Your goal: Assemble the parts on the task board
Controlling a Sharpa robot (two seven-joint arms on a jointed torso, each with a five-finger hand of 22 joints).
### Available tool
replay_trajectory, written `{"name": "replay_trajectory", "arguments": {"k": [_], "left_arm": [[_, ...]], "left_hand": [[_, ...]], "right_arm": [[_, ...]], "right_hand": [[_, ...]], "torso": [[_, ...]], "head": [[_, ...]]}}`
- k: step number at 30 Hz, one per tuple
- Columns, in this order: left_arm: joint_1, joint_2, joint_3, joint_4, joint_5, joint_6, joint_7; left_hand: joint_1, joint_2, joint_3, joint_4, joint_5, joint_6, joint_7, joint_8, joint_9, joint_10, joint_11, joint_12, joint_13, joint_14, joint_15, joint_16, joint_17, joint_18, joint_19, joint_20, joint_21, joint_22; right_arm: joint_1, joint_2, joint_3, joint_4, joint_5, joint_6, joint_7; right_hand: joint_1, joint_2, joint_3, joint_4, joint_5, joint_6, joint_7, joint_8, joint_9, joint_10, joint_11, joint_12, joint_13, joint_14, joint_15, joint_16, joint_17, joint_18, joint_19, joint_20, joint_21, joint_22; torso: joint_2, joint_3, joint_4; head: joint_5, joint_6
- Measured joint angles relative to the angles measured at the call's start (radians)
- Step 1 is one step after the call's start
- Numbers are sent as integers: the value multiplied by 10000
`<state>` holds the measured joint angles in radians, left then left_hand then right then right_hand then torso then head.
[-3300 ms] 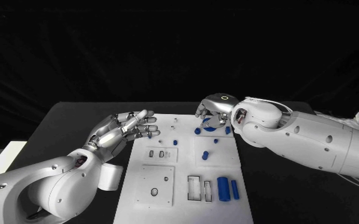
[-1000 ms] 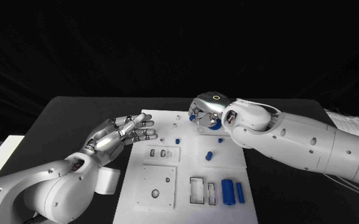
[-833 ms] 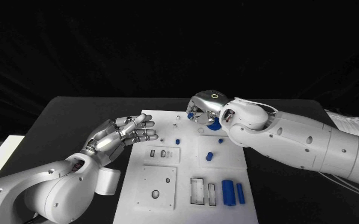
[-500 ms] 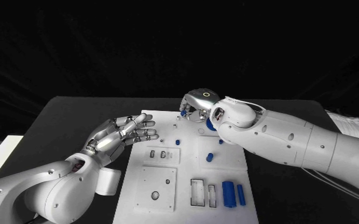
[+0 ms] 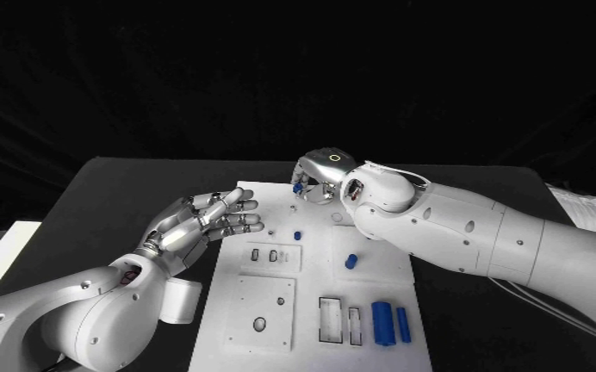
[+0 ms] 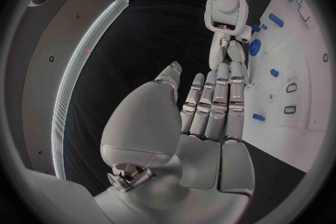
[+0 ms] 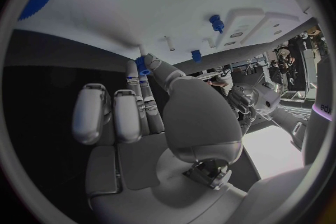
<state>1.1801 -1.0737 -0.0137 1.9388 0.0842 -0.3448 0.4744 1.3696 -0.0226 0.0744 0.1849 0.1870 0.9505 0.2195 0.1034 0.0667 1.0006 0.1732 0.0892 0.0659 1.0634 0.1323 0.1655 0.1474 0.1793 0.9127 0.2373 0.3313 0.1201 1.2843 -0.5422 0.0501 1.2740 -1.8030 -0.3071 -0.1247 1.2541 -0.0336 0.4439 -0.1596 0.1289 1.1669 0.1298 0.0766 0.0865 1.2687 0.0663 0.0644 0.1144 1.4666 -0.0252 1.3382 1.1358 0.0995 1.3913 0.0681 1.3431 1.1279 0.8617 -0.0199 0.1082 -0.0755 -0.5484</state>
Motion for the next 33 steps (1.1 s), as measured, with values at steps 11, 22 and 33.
{"name": "replay_trajectory", "arguments": {"k": [11, 22, 33], "left_arm": [[2, -3, 1, -26, 2, 0, -7], [2, 28, 1, -144, 3, 1, -23], [2, 42, 1, -186, 6, 1, -30]], "left_hand": [[0, 0, 0, 0, 6, 0, 0, -37, 0, 0, 0, 0, 0, 0, 0, 0, 0, 0, 0, 0, 0, -8], [0, 0, -29, -29, 6, 0, 0, -37, 0, 0, 0, -50, 1, 0, 0, -39, 0, 0, 0, 0, 0, -18], [0, 0, -29, -29, 6, 0, 0, -77, 0, 0, 0, -50, 1, 0, 0, -39, 0, 0, 0, 0, 0, -18]], "right_arm": [[2, -86, 15, 149, -24, 156, -1], [-7, -139, 32, 248, -126, 186, -114], [-15, -164, 34, 294, -241, 158, -259]], "right_hand": [[-53, -53, 104, 105, -38, -30, -30, 30, 53, 127, -89, -7, 60, 0, 0, 0, -32, 0, 0, 0, 0, -2], [-67, -90, 107, 226, -42, -16, -16, 21, 53, 128, -90, -8, 47, 0, 1, 0, -96, 0, 37, 37, 84, 158], [-147, -170, 104, 277, 10, -16, -15, -40, 53, 129, -89, 5, 57, 0, 1, 0, -108, 0, 36, 37, 83, 158]], "torso": [[30, -24, 38], [53, -38, 63], [63, -66, 105]], "head": [[17, 13], [4, -6], [-65, -14]]}}
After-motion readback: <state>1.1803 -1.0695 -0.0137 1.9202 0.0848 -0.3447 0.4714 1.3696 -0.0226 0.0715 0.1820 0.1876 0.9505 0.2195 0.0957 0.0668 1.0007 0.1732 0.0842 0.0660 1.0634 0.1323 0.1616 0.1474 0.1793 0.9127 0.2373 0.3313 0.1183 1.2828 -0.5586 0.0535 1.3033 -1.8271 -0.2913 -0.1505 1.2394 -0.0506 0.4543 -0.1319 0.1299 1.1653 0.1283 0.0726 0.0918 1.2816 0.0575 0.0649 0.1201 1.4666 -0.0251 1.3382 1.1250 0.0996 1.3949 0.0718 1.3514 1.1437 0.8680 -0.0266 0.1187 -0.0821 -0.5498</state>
